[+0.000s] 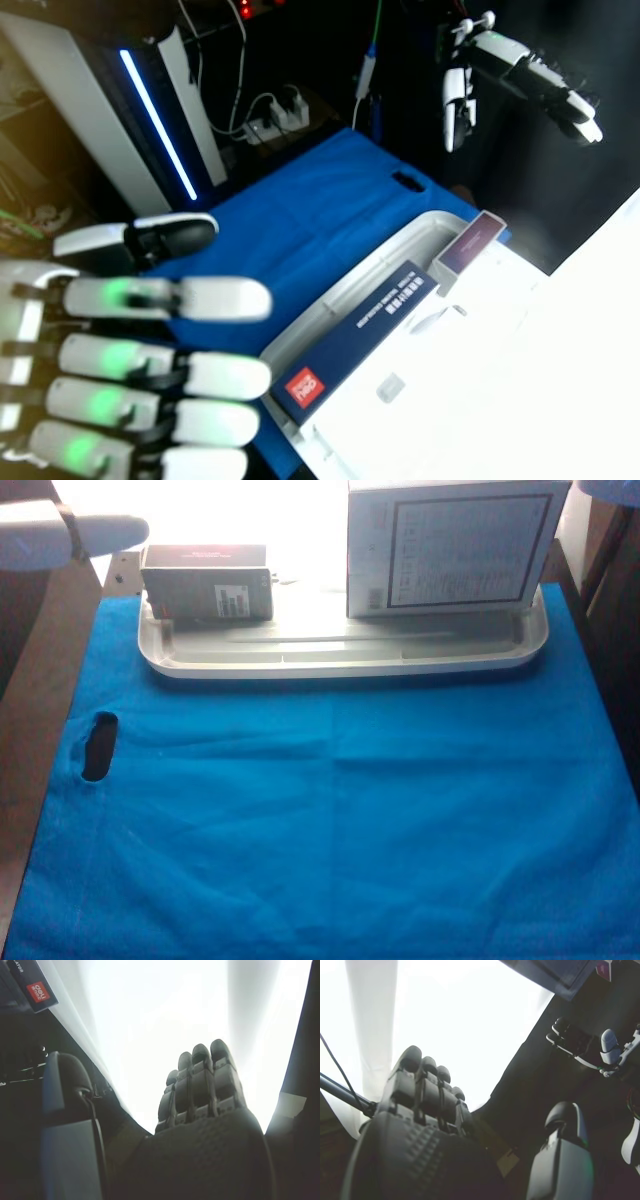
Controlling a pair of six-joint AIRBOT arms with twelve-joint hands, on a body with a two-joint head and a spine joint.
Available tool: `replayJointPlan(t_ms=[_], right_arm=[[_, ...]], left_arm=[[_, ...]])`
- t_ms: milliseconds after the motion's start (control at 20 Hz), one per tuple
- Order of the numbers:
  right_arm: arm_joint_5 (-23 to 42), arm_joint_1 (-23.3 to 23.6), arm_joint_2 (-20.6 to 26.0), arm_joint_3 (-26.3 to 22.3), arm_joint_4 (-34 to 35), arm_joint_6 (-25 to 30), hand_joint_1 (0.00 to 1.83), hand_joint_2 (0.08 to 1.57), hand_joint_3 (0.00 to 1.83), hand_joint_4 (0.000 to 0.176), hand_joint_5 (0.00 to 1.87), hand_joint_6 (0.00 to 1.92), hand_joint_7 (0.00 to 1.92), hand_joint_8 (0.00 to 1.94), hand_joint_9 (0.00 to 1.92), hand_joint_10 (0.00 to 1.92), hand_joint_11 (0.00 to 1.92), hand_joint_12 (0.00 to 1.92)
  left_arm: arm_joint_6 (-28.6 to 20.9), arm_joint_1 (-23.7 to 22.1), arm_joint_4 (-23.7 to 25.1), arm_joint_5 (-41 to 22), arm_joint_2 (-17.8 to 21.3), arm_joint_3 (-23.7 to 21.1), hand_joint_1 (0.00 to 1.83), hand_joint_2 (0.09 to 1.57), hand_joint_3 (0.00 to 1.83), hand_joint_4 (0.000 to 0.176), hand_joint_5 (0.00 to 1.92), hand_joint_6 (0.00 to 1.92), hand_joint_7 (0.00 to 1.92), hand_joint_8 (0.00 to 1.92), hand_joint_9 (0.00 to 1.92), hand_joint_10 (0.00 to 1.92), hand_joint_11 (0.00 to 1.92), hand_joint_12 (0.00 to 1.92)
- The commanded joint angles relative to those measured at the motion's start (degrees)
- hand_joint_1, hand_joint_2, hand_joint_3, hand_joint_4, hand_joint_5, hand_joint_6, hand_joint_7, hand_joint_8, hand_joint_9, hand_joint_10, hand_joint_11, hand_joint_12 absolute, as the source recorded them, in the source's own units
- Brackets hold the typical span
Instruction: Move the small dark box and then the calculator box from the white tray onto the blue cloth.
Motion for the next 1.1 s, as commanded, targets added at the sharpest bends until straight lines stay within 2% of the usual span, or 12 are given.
replayJointPlan(t_ms=[0, 50, 100, 250, 350, 450, 500, 550, 600, 700, 800, 1050], right_arm=[[6.6, 0.6, -0.1, 0.3, 2.0, 0.5, 0.56, 0.88, 0.0, 0.0, 0.32, 0.0, 0.31, 0.0, 0.28, 0.0, 0.19, 0.09], [6.6, 0.6, -0.1, 0.3, 2.0, 0.5, 0.56, 0.89, 0.0, 0.0, 0.32, 0.0, 0.31, 0.0, 0.28, 0.0, 0.2, 0.09], [6.6, 0.6, -0.3, 0.4, 2.0, 0.5, 0.53, 0.92, 0.01, 0.0, 0.29, 0.0, 0.3, 0.0, 0.27, 0.0, 0.2, 0.08], [6.6, 0.6, -0.7, 0.6, 2.0, 0.5, 0.54, 0.94, 0.01, 0.0, 0.27, 0.0, 0.29, 0.0, 0.27, 0.0, 0.19, 0.07], [6.6, 0.6, -0.7, 0.6, 2.0, 0.5, 0.52, 0.93, 0.0, 0.0, 0.27, 0.0, 0.3, 0.01, 0.28, 0.01, 0.21, 0.07], [6.6, 0.6, -0.7, 0.6, 2.0, 0.5, 0.5, 0.93, 0.0, 0.0, 0.25, 0.0, 0.29, 0.0, 0.28, 0.0, 0.21, 0.06], [6.7, 0.6, -0.8, 0.6, 1.9, 0.5, 0.51, 0.93, 0.01, 0.0, 0.24, 0.0, 0.28, 0.0, 0.27, 0.0, 0.19, 0.05], [6.7, 0.6, -0.9, 0.6, 1.9, 0.5, 0.5, 0.93, 0.0, 0.003, 0.24, 0.0, 0.27, 0.0, 0.26, 0.0, 0.19, 0.05], [6.8, 0.6, -0.9, 0.6, 1.9, 0.5, 0.51, 0.95, 0.01, 0.003, 0.23, 0.0, 0.25, 0.0, 0.25, 0.0, 0.18, 0.04], [6.8, 0.6, -1.0, 0.6, 1.8, 0.5, 0.52, 0.94, 0.0, 0.0, 0.24, 0.01, 0.25, 0.0, 0.25, 0.0, 0.18, 0.04], [6.8, 0.6, -1.1, 0.6, 1.7, 0.5, 0.53, 0.91, 0.0, 0.0, 0.24, 0.01, 0.27, 0.01, 0.26, 0.01, 0.21, 0.04], [6.9, 0.6, -1.3, 0.6, 1.3, 0.5, 0.49, 0.9, 0.0, 0.004, 0.22, 0.0, 0.26, 0.0, 0.24, 0.0, 0.23, 0.04]], left_arm=[[-0.6, -0.9, 0.2, -5.2, -0.2, 0.6, 0.53, 0.9, 0.01, 0.025, 0.32, 0.01, 0.36, 0.0, 0.23, 0.02, 0.0, 0.44], [-1.0, -1.0, 0.5, -4.6, -0.2, 0.8, 0.54, 0.9, 0.0, 0.026, 0.32, 0.0, 0.35, 0.0, 0.23, 0.01, 0.0, 0.44], [-2.4, -1.4, 1.4, -2.6, -0.2, 1.9, 0.56, 0.89, 0.0, 0.011, 0.32, 0.0, 0.36, 0.0, 0.24, 0.01, 0.01, 0.45], [-4.5, -3.5, 4.0, 2.8, -1.4, 5.0, 0.61, 0.86, 0.0, 0.02, 0.31, 0.0, 0.37, 0.0, 0.23, 0.0, 0.0, 0.42], [-4.7, -6.9, 7.9, 9.7, -2.6, 7.3, 0.79, 0.88, 0.0, 0.012, 0.3, 0.0, 0.36, 0.0, 0.23, 0.0, 0.0, 0.36], [-5.5, -10.8, 14.0, 17.6, -4.3, 10.0, 0.83, 0.81, 0.0, 0.0, 0.35, 0.0, 0.43, 0.0, 0.35, 0.0, 0.0, 0.68], [-8.4, -12.2, 18.2, 20.4, -5.1, 11.6, 0.87, 0.78, 0.0, 0.0, 0.36, 0.0, 0.45, 0.01, 0.37, 0.01, 0.0, 0.71], [-11.2, -13.5, 21.7, 23.4, -5.9, 13.1, 0.9, 0.78, 0.0, 0.013, 0.36, 0.0, 0.47, 0.01, 0.37, 0.0, 0.0, 0.69], [-12.2, -14.8, 25.0, 26.3, -6.3, 14.0, 0.93, 0.8, 0.0, 0.007, 0.35, 0.0, 0.48, 0.0, 0.39, 0.01, 0.0, 0.65], [-12.2, -16.0, 28.7, 29.7, -6.6, 14.3, 0.95, 0.8, 0.0, 0.019, 0.34, 0.0, 0.47, 0.0, 0.4, 0.01, 0.06, 0.66], [-12.2, -17.6, 34.2, 33.9, -7.4, 14.7, 0.94, 0.77, 0.0, 0.0, 0.33, 0.0, 0.47, 0.0, 0.42, 0.01, 0.1, 0.67], [-12.2, -17.8, 37.3, 37.7, -9.6, 16.4, 0.87, 0.73, 0.0, 0.005, 0.35, 0.0, 0.49, 0.0, 0.44, 0.0, 0.18, 0.62]])
